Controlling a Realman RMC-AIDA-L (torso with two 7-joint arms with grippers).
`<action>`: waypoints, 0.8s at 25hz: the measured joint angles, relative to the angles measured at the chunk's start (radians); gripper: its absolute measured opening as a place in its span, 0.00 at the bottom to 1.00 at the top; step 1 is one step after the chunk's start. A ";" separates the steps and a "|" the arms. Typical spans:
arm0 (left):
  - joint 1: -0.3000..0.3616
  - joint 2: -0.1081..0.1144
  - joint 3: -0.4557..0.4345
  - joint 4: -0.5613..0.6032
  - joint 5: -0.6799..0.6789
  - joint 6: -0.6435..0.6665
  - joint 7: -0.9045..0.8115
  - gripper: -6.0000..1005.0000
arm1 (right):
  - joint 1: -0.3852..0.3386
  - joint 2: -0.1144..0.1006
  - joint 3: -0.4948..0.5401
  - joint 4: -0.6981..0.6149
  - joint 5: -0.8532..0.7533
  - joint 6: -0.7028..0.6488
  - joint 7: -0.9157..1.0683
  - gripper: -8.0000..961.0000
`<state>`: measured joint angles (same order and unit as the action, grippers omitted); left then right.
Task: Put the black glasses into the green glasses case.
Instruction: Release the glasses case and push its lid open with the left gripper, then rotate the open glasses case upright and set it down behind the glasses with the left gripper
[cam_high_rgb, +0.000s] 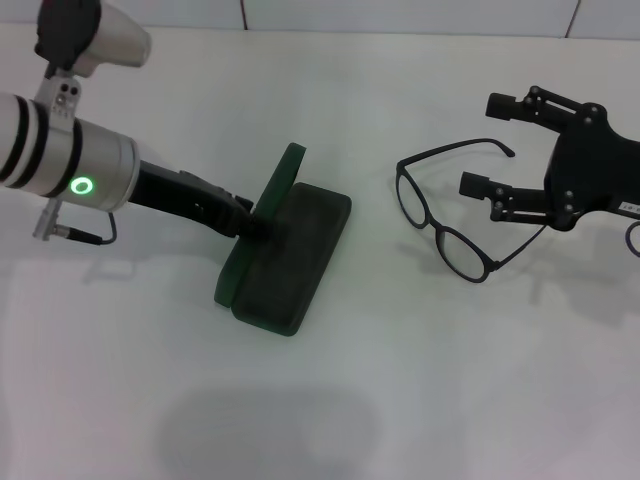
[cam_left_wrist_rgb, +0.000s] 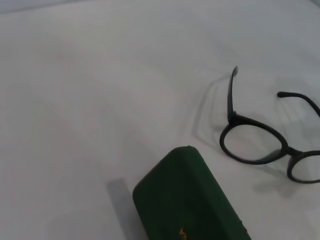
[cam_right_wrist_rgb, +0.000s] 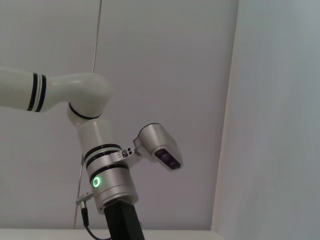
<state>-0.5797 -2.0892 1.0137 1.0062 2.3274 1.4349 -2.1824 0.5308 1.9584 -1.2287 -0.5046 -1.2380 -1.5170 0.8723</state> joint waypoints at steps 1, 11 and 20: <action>0.000 0.000 0.003 0.003 0.000 0.000 -0.006 0.76 | 0.000 0.000 0.000 0.000 0.000 0.000 -0.001 0.89; -0.006 0.005 -0.005 -0.003 0.001 -0.026 -0.005 0.60 | -0.002 0.003 -0.001 -0.015 -0.047 -0.011 -0.014 0.89; -0.006 0.010 0.001 0.004 0.004 -0.062 0.114 0.24 | 0.006 0.011 -0.001 -0.061 -0.168 -0.089 -0.007 0.89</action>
<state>-0.5861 -2.0788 1.0149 1.0097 2.3316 1.3730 -2.0682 0.5364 1.9689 -1.2302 -0.5651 -1.4063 -1.6063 0.8650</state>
